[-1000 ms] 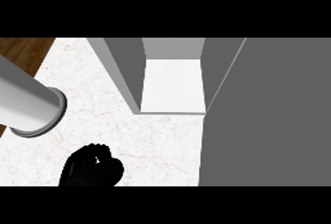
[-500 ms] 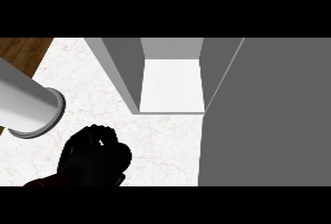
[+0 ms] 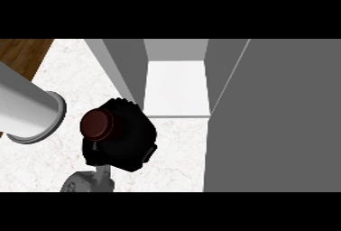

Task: Pick up the wine, place it into the cabinet and close the cabinet

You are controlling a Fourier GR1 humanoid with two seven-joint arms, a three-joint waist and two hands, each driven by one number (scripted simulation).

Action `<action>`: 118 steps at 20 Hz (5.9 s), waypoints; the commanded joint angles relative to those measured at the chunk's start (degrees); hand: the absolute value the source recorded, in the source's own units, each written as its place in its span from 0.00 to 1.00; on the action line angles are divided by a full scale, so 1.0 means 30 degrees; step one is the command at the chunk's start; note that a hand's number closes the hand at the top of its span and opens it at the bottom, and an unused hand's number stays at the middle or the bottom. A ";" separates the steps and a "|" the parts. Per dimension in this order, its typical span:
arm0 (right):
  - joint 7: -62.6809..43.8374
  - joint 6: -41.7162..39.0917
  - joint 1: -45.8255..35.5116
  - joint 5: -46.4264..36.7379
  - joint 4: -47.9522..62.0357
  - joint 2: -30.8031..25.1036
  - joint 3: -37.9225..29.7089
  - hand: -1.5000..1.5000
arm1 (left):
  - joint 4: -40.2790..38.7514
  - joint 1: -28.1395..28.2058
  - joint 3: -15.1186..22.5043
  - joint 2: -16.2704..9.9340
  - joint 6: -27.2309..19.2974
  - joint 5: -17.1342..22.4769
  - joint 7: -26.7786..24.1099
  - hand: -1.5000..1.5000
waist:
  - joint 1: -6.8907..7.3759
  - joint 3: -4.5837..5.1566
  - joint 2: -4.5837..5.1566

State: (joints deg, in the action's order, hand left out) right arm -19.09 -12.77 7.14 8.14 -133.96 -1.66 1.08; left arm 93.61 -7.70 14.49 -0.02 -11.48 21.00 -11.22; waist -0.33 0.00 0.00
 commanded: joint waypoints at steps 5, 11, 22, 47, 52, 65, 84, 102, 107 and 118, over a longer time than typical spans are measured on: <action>0.0802 -0.0683 -0.0421 0.0756 0.1436 -0.0455 -0.1109 0.00 | -0.3048 -0.2999 0.0745 0.0006 -0.2107 -0.1130 -0.0628 1.00 | 0.0032 -0.0003 0.0002; 0.1075 -0.0607 -0.0154 0.0500 0.1367 -0.0299 -0.1223 0.00 | -0.4884 -0.4531 0.2518 0.0006 -0.4444 -0.1827 -0.0109 1.00 | -0.0009 -0.0003 0.0000; -0.1167 0.0168 -0.1370 0.0456 0.0213 -0.0306 -0.0519 0.00 | -1.1516 -0.7519 0.2583 0.0006 -0.5027 0.1831 -0.4007 1.00 | -0.0091 0.0007 0.0031; -0.0414 -0.0322 -0.1115 0.1305 0.0806 -0.0365 -0.1320 0.00 | -1.9240 -0.9977 0.3282 0.0006 -0.1435 0.8315 -0.8829 1.00 | -0.0183 0.0008 0.0041; -0.0469 -0.0469 -0.2165 0.1773 0.1810 -0.0842 -0.2064 0.00 | -2.1794 -1.1686 0.2957 0.0006 -0.0039 0.9195 -0.9785 1.00 | -0.0329 0.0014 0.0120; 0.1533 -0.1918 0.0643 0.2137 0.1365 -0.0882 -0.2119 0.00 | -2.4536 -1.5442 0.2550 0.0006 -0.0116 1.1285 -0.8987 1.00 | -0.0495 0.0003 0.0124; 0.0510 -0.1082 -0.1002 0.1542 0.1426 -0.0626 -0.1407 0.00 | -2.8405 -1.6164 0.1599 0.0006 -0.0198 1.2269 -1.1314 1.00 | -0.0792 0.0021 0.0291; 0.0093 -0.0513 -0.1134 0.0728 0.0991 -0.0435 -0.1150 0.00 | -2.4960 -1.4018 0.2509 -0.0084 -0.0672 1.0839 -1.3671 0.00 | 0.0289 -0.0001 -0.0137; 0.0210 -0.0566 -0.1720 0.1008 0.1891 -0.0658 -0.1708 0.00 | -2.1419 -1.2232 0.3954 -0.0871 -0.1023 0.9793 -1.2294 0.00 | 0.0613 -0.0014 -0.0191; -0.0531 0.0172 -0.1163 -0.0343 0.0508 0.0002 -0.0432 0.00 | -0.7139 -0.6084 0.7413 -0.5057 -0.2690 0.8315 -0.6574 0.00 | 0.0886 -0.0022 -0.0269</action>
State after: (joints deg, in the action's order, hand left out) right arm -20.30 -12.81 4.84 7.76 -133.18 -1.69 -0.24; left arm 57.54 -32.61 34.49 -9.74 -16.85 46.86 -35.68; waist 1.84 0.03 -0.70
